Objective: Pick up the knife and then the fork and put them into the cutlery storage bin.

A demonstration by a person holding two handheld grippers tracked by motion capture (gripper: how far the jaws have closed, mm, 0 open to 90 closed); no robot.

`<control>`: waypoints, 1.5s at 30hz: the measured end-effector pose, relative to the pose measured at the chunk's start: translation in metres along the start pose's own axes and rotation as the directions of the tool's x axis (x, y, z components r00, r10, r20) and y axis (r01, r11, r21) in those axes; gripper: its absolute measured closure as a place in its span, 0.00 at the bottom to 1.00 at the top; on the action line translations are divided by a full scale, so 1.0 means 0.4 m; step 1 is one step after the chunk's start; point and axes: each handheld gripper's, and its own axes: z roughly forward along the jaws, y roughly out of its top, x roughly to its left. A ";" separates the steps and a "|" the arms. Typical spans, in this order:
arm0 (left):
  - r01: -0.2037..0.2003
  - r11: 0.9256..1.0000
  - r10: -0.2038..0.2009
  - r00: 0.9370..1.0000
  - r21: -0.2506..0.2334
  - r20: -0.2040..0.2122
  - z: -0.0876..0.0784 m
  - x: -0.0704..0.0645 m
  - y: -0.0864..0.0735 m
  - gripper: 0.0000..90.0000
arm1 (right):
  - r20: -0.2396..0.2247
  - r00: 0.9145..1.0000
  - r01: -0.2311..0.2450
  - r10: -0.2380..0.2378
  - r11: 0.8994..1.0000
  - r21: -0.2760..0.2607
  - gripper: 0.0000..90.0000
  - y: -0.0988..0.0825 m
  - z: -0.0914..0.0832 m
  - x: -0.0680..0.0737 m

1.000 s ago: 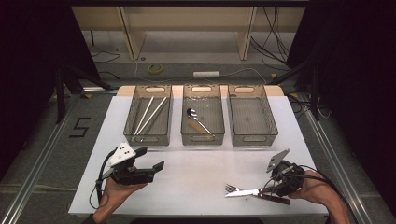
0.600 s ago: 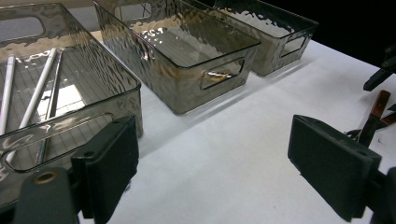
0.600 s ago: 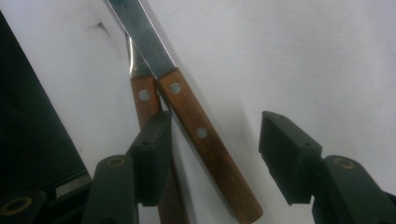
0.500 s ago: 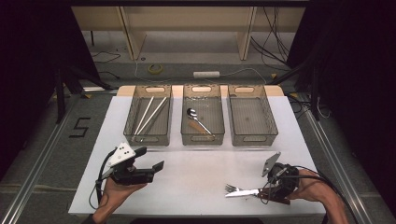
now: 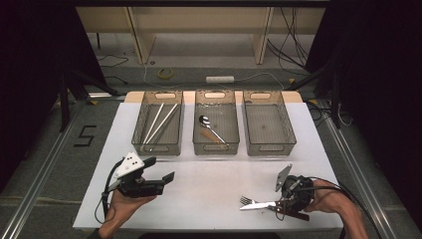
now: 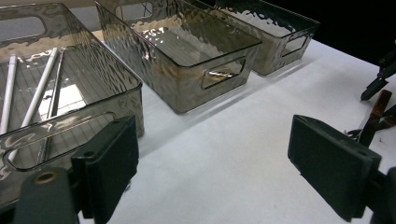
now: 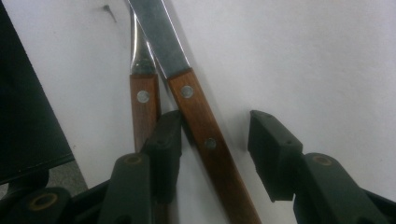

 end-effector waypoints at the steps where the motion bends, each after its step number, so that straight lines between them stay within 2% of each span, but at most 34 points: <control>1: 0.000 1.000 0.000 1.000 0.000 0.000 0.000 0.000 0.000 0.18 | 0.000 1.000 0.003 -0.003 1.000 -0.002 0.64 0.000 -0.001 0.000; 8: -0.002 1.000 0.002 1.000 0.000 -0.001 0.000 -0.001 0.000 0.18 | -0.015 1.000 0.006 -0.006 1.000 0.019 0.73 0.012 -0.001 0.004; 9: -0.003 1.000 0.003 1.000 0.000 -0.001 0.000 -0.001 0.000 0.18 | -0.010 1.000 0.024 -0.024 1.000 0.018 0.73 0.012 0.000 0.004; 13: -0.005 1.000 0.005 1.000 0.002 0.000 0.000 -0.002 0.000 0.18 | -0.007 1.000 0.031 -0.031 0.999 0.027 0.75 0.016 -0.001 0.008; 14: -0.003 1.000 0.003 1.000 0.002 0.000 0.000 -0.002 0.000 0.18 | -0.002 0.999 0.049 -0.049 0.999 0.023 0.75 0.016 0.000 0.007; 19: -0.004 1.000 0.004 1.000 0.003 0.000 0.000 -0.002 0.000 0.18 | 0.008 0.997 0.075 -0.075 0.997 0.035 0.77 0.022 -0.002 0.013; 29: -0.006 1.000 0.006 1.000 0.005 -0.001 0.000 -0.003 -0.001 0.18 | 0.018 0.988 0.151 -0.151 0.988 0.013 0.82 0.024 -0.001 0.020; 35: -0.008 1.000 0.008 1.000 0.007 0.000 0.000 -0.004 -0.001 0.18 | 0.012 0.985 0.171 -0.171 0.985 0.011 0.83 0.025 -0.003 0.025; 45: -0.008 1.000 0.008 1.000 0.006 0.000 -0.001 -0.004 -0.002 0.18 | -0.016 0.979 0.202 -0.202 0.979 -0.028 0.86 0.018 -0.003 0.022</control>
